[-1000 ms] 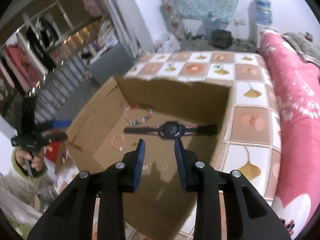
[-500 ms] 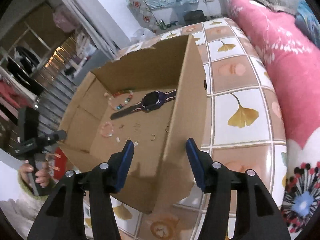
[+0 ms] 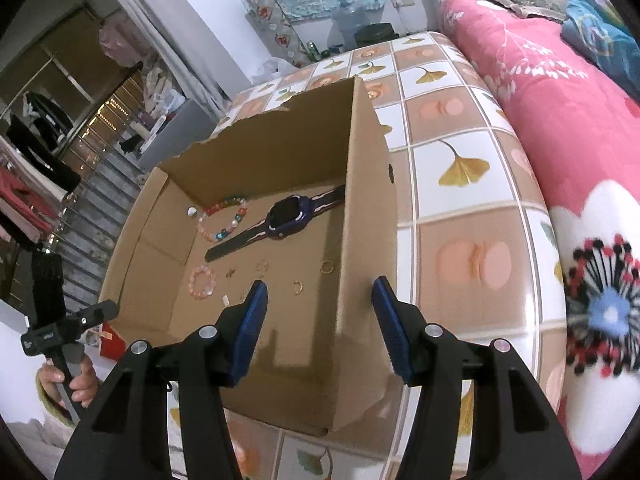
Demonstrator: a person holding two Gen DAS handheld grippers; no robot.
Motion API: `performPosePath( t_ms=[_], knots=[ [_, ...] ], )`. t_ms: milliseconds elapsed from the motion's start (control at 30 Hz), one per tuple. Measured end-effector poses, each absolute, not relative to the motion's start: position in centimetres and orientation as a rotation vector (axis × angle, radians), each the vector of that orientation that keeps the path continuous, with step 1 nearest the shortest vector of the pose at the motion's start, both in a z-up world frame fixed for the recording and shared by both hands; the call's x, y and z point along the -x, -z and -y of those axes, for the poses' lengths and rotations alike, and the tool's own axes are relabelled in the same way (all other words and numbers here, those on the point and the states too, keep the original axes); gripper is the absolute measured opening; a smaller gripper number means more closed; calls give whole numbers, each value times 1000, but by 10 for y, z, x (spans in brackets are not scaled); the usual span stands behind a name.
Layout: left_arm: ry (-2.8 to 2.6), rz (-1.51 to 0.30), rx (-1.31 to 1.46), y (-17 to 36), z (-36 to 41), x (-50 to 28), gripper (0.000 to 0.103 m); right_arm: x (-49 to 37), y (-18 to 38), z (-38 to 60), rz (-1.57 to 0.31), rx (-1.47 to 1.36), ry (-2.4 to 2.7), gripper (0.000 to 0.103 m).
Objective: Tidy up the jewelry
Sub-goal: 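Withdraw both grippers from the box back toward the table edge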
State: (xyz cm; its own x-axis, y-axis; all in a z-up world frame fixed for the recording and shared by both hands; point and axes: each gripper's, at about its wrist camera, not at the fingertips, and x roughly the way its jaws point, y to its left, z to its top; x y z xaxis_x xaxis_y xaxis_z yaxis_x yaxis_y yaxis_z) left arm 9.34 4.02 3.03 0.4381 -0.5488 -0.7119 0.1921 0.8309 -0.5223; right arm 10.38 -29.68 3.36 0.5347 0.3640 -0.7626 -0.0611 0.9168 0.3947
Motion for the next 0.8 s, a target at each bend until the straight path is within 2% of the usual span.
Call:
performPosePath(
  t_ms=[667, 800],
  knots=[
    [420, -949, 366, -31, -43, -40, 89, -35, -33, 304, -896, -431, -254, 55],
    [336, -808, 272, -47, -51, -11, 91, -8, -52, 303, -824, -356, -180, 66]
  ],
)
